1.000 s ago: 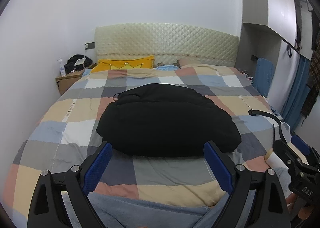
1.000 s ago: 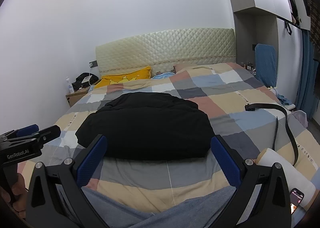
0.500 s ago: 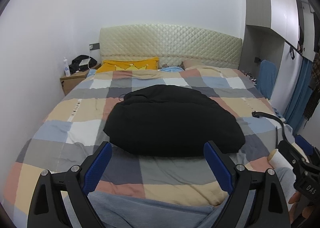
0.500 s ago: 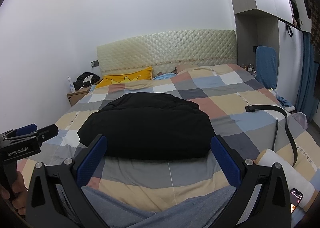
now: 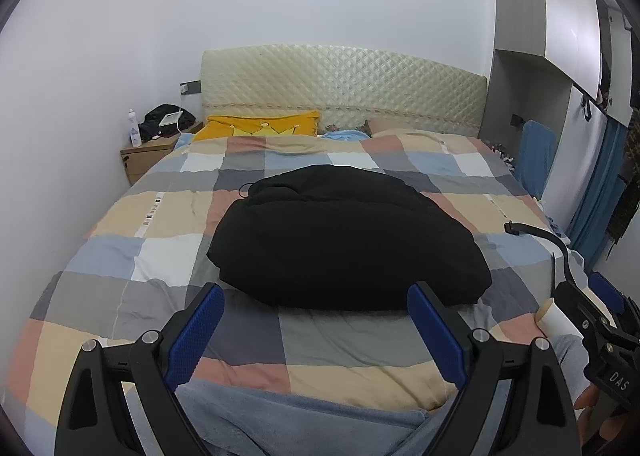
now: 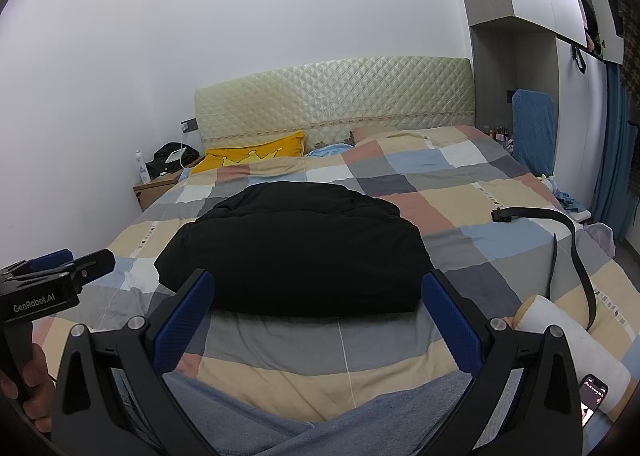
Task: Fold large clothes
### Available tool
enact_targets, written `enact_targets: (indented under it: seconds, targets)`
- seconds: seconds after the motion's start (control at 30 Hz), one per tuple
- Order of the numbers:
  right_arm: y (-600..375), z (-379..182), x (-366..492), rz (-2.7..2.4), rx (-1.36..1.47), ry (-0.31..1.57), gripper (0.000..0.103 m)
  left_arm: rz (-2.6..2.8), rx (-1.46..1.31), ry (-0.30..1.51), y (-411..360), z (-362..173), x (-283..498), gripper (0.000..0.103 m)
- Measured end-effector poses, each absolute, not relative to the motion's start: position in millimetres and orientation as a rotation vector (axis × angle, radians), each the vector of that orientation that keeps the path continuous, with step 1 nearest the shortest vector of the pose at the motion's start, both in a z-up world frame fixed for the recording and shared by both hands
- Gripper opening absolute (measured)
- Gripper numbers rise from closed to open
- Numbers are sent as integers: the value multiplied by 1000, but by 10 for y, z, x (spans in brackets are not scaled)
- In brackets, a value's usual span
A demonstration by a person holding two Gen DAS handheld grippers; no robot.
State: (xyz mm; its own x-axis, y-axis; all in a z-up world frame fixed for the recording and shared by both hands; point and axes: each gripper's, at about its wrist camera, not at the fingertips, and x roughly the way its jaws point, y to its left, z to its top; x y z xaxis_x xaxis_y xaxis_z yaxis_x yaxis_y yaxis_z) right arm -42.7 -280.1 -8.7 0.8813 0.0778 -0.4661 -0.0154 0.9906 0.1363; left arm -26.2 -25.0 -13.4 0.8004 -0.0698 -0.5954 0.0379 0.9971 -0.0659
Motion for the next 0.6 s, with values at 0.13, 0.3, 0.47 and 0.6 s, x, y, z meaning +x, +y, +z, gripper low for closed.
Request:
enact_targets:
  seconds: [0.13,0.3,0.47,0.6]
  targets:
    - [-2801,-101,-429,55,135,497,103,-70,-53,636,-260,-131,-276,93]
    - [-2796,-97,-430,56,131,501,103,-74,-60,634,-259,-126,-271,93]
    - [-2787,-91,-424,53,129,500,103,-85,-64,637,-276,-135,-255,93]
    - [-2796,-86,-423,52,131,498,103,-91,-58,637,-303,-136,-255,93]
